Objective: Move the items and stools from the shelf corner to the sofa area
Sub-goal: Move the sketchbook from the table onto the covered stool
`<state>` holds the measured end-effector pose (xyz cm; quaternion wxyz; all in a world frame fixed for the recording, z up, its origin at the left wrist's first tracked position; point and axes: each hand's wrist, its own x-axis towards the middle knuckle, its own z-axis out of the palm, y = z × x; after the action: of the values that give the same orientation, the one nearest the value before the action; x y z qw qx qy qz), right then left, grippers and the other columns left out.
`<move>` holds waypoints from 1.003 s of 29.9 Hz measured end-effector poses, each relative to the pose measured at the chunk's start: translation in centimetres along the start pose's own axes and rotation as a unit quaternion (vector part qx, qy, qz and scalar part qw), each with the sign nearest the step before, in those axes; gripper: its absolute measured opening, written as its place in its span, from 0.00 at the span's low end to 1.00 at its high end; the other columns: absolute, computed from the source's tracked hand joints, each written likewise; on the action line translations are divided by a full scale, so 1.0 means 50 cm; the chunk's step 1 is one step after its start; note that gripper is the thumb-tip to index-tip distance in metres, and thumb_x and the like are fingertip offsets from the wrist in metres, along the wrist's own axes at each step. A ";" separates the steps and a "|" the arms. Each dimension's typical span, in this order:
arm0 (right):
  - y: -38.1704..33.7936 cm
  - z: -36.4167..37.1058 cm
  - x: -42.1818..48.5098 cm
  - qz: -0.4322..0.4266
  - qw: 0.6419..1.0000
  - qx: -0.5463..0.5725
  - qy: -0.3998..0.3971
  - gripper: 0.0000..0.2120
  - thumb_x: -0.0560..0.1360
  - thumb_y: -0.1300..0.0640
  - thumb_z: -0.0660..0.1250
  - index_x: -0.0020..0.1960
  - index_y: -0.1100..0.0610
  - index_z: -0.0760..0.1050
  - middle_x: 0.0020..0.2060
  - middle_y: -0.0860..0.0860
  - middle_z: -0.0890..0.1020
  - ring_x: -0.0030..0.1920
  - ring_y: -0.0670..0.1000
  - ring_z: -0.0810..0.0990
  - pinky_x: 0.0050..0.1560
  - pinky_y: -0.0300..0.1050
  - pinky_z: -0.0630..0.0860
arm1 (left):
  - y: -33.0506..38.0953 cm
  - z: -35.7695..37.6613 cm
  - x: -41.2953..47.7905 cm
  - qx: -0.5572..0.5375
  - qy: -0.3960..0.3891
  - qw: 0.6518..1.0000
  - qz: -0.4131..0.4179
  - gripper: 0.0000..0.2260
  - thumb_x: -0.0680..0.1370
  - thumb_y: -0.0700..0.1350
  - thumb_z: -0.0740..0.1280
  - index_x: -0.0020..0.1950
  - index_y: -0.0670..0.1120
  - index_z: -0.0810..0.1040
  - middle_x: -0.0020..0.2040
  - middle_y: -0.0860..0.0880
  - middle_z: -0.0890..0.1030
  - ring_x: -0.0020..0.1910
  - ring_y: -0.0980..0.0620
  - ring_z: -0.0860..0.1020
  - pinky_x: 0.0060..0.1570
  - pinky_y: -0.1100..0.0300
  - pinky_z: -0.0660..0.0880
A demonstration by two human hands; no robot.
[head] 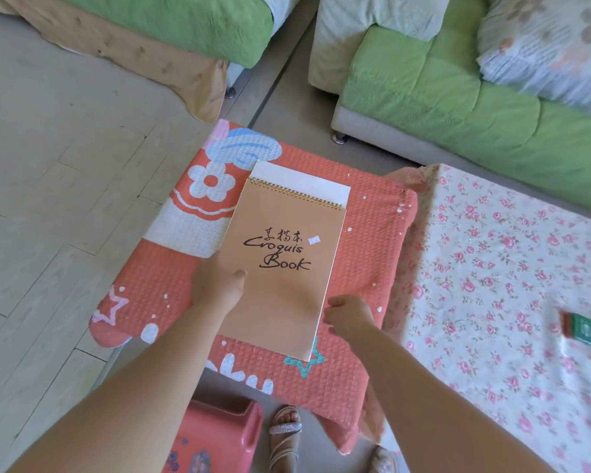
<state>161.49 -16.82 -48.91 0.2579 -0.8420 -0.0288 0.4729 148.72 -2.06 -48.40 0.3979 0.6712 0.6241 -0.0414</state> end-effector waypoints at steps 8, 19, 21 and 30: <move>-0.016 -0.037 -0.160 0.019 0.995 0.100 -0.017 0.13 0.74 0.67 0.62 0.34 0.53 0.71 0.37 0.53 0.77 0.43 0.54 0.77 0.55 0.54 0.78 | 0.026 -0.049 -0.146 -0.025 -0.043 0.999 0.023 0.24 0.79 0.47 0.63 0.73 0.41 0.65 0.71 0.42 0.70 0.68 0.43 0.70 0.59 0.55 0.68; 0.123 -0.071 -0.414 -0.043 0.983 0.174 0.037 0.17 0.75 0.65 0.63 0.64 0.61 0.73 0.52 0.57 0.79 0.49 0.54 0.79 0.53 0.48 0.80 | 0.003 -0.090 -0.421 -0.085 -0.038 0.990 0.110 0.24 0.77 0.48 0.64 0.72 0.42 0.66 0.72 0.44 0.70 0.69 0.44 0.69 0.64 0.55 0.66; 0.163 -0.069 -0.483 -0.057 0.977 0.199 0.051 0.17 0.75 0.65 0.62 0.64 0.61 0.73 0.50 0.57 0.80 0.47 0.53 0.78 0.49 0.48 0.80 | -0.020 -0.097 -0.491 -0.117 -0.039 0.984 0.126 0.24 0.77 0.48 0.65 0.71 0.42 0.67 0.71 0.44 0.70 0.69 0.44 0.70 0.66 0.53 0.68; 0.260 -0.017 -0.716 -0.097 0.963 0.234 0.091 0.17 0.75 0.64 0.65 0.63 0.62 0.73 0.49 0.56 0.79 0.43 0.53 0.80 0.54 0.52 0.79 | -0.170 -0.187 -0.728 -0.194 -0.036 0.972 0.127 0.23 0.76 0.44 0.67 0.69 0.40 0.69 0.67 0.43 0.75 0.64 0.44 0.74 0.62 0.55 0.69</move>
<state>139.92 -38.90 -26.59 0.4936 -0.7911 0.0245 0.3605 129.26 -26.67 -26.05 0.5445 0.6531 0.5151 0.1078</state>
